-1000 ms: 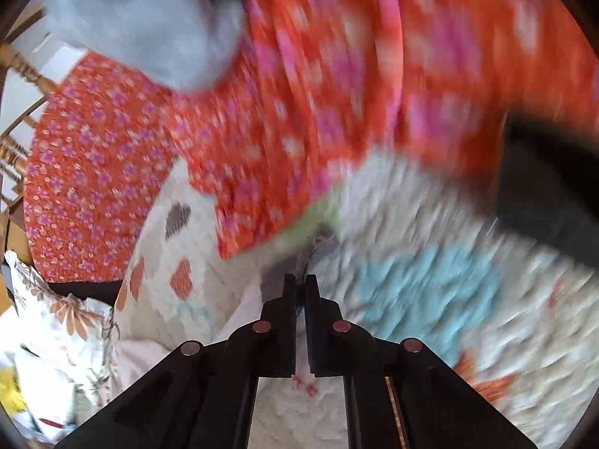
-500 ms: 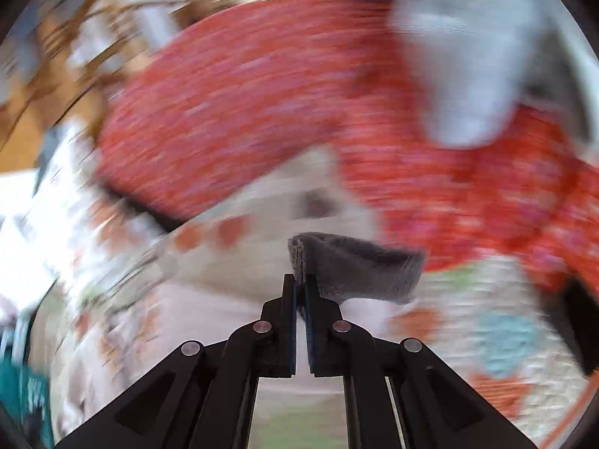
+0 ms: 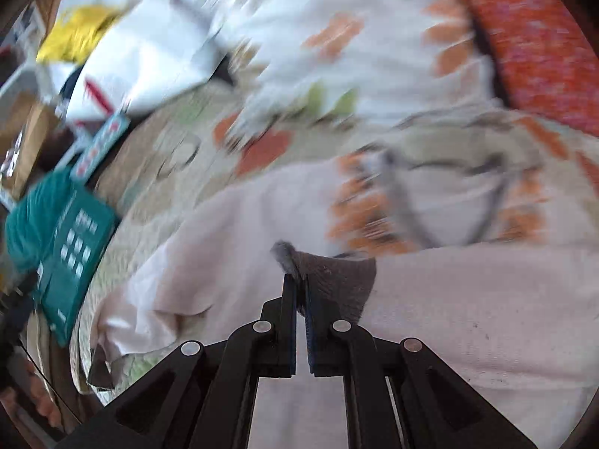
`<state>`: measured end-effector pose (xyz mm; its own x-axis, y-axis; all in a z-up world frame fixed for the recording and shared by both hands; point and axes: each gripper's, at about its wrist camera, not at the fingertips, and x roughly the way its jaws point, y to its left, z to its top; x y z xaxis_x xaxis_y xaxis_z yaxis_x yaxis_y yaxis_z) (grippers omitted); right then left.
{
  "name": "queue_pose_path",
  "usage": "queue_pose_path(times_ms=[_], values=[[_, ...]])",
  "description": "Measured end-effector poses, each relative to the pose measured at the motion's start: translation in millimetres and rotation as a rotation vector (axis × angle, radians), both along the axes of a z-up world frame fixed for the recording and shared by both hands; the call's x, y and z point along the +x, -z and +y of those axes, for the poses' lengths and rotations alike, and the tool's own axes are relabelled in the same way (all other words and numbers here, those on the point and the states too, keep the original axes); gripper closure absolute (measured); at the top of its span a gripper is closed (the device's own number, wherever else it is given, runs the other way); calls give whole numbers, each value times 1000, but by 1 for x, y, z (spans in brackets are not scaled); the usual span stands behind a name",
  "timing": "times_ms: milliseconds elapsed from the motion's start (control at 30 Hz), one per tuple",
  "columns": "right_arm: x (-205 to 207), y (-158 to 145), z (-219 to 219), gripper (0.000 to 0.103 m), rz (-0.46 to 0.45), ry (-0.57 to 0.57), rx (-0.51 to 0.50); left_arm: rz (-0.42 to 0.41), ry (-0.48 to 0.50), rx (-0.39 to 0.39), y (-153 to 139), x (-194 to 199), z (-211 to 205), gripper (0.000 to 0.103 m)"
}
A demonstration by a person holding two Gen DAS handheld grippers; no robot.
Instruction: Fold small clothes
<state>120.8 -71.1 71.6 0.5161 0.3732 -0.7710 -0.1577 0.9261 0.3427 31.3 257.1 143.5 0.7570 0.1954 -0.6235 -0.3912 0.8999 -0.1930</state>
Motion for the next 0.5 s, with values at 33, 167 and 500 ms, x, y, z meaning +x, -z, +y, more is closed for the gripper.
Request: queue_pose_path(times_ms=[33, 167, 500], values=[[0, 8, 12, 98, 11, -16, -4, 4, -4, -9, 1, 1, 3, 1], [0, 35, 50, 98, 76, -96, -37, 25, -12, -48, 4, 4, 10, 1], [-36, 38, 96, 89, 95, -359, -36, -15, -146, -50, -7, -8, 46, 1]])
